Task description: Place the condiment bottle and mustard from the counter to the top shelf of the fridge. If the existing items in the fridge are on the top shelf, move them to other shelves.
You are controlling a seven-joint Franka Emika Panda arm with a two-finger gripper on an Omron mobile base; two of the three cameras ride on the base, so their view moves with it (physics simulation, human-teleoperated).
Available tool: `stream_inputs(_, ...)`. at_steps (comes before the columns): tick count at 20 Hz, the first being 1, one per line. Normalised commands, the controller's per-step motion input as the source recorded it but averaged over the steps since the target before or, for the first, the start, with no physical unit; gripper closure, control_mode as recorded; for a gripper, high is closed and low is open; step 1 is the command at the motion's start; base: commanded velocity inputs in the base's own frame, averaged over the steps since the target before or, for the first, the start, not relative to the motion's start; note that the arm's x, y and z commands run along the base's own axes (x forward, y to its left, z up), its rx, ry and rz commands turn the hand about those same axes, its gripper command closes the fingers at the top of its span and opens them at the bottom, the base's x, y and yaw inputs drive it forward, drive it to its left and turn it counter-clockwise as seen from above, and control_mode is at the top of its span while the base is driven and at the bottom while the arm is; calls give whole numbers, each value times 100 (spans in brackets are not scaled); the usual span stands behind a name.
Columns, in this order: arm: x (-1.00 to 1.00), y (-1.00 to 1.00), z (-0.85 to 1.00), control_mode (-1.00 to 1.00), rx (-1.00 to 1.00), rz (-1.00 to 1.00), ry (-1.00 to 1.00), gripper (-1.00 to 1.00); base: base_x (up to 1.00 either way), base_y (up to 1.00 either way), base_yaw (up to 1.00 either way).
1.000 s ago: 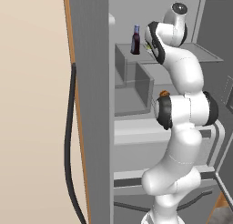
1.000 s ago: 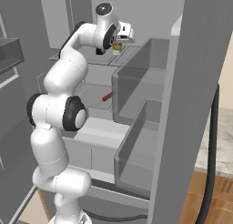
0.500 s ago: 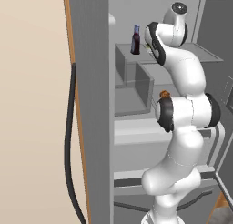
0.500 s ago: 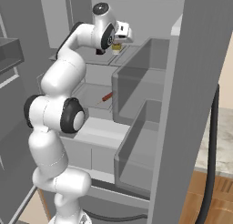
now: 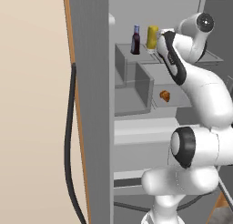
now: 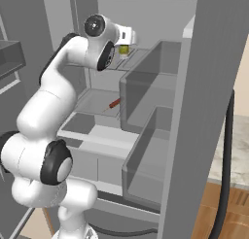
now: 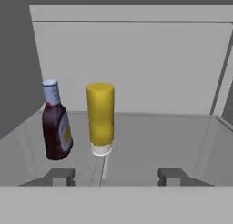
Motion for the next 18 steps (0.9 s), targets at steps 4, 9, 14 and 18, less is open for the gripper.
stream_inputs(4, -100, 0, 0, -100, 0, 0, -65, -100, 0, 0, 0)
stream_inputs(9, -100, 0, 45, -100, 0, 0, -40, -100, 0, 0, 0)
stream_inputs(14, -100, 0, 66, -100, 0, 0, -16, -100, 0, 0, 0)
stream_inputs(18, -100, -7, 45, -100, -3, 2, 0, -100, 0, 0, 0)
